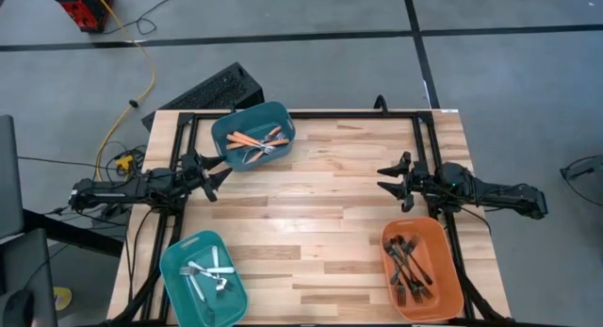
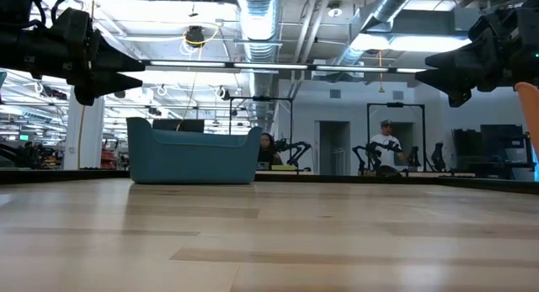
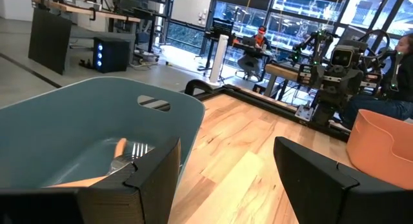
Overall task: Sort silverware by color (type)
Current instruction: Return to Home Position
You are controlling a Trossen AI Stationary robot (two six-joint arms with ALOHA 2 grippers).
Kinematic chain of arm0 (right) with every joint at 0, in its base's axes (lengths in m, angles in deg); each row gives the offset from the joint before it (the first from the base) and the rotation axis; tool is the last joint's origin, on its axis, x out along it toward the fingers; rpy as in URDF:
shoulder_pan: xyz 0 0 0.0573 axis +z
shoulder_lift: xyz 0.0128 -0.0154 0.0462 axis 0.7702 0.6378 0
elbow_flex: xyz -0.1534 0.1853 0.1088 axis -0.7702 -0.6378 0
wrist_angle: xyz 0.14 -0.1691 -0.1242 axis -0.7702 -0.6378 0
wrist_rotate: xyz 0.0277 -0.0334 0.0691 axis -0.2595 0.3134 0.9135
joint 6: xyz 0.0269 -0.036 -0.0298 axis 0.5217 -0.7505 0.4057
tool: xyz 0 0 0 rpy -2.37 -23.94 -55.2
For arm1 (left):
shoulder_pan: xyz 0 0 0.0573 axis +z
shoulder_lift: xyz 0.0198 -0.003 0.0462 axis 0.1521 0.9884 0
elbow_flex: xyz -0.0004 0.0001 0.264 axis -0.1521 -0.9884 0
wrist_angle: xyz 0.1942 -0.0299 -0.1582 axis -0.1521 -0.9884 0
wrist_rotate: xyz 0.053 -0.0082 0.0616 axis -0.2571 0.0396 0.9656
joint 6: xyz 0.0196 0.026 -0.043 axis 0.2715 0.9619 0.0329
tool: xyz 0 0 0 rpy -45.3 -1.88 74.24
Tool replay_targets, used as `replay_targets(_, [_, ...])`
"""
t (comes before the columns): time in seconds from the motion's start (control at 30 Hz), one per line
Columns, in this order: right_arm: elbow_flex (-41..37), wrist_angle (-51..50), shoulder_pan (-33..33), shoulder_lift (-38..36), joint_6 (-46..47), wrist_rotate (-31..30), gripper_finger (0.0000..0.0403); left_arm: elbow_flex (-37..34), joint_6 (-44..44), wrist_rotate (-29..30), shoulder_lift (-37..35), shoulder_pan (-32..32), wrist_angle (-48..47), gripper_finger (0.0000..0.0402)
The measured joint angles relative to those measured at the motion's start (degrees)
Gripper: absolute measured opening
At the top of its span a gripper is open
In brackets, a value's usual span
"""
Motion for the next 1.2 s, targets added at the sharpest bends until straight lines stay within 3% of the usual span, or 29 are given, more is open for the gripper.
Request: replay_targets(1.2, [0.0, -1.5, 0.0, 0.0, 0.1, 0.0, 0.0223, 0.0, 0.0, 0.0, 0.0, 0.0, 0.0, 0.0235])
